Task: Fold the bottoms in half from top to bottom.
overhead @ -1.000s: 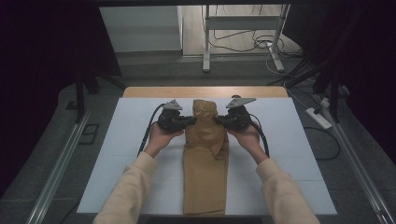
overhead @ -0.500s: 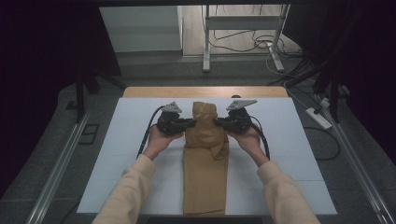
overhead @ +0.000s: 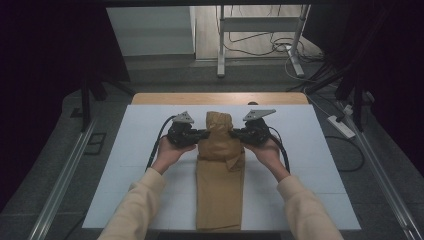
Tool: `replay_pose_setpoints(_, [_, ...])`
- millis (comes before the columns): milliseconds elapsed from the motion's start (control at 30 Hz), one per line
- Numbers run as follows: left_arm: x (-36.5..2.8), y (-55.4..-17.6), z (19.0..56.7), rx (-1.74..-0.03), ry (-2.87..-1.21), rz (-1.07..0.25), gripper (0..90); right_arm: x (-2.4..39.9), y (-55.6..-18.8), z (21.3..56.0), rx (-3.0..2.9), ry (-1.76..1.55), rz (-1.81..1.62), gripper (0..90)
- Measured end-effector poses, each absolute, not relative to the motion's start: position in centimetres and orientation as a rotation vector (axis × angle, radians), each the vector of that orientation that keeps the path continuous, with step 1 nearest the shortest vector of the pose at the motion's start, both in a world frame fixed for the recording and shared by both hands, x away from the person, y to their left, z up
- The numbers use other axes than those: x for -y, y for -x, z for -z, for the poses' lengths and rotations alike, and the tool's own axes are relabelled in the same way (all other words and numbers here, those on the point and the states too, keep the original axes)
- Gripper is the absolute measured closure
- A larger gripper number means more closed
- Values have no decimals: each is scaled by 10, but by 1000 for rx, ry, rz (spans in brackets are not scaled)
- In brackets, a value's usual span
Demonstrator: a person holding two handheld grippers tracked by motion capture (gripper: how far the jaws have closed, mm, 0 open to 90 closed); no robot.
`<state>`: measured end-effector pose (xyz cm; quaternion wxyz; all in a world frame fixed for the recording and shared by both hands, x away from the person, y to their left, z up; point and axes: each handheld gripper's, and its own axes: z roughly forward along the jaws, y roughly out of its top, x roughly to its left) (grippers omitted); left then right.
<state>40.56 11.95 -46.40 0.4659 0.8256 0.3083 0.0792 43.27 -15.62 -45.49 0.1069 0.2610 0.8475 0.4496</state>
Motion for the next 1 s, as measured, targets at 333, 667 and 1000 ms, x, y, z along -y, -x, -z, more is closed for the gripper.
replay_pose_setpoints(333, [-120, -395, 467, -742, -2021, -186, 823, 158, -423, 456, -2504, -754, -1334, 836])
replay_pose_setpoints(667, [-120, -387, 468, -735, -2018, -178, 824, 158, -418, 458, -2512, -751, -1342, 836])
replay_pose_setpoints(1000, [-121, -378, 472, -720, -2017, -164, 824, 158, -407, 461, -2521, -739, -1360, 835])
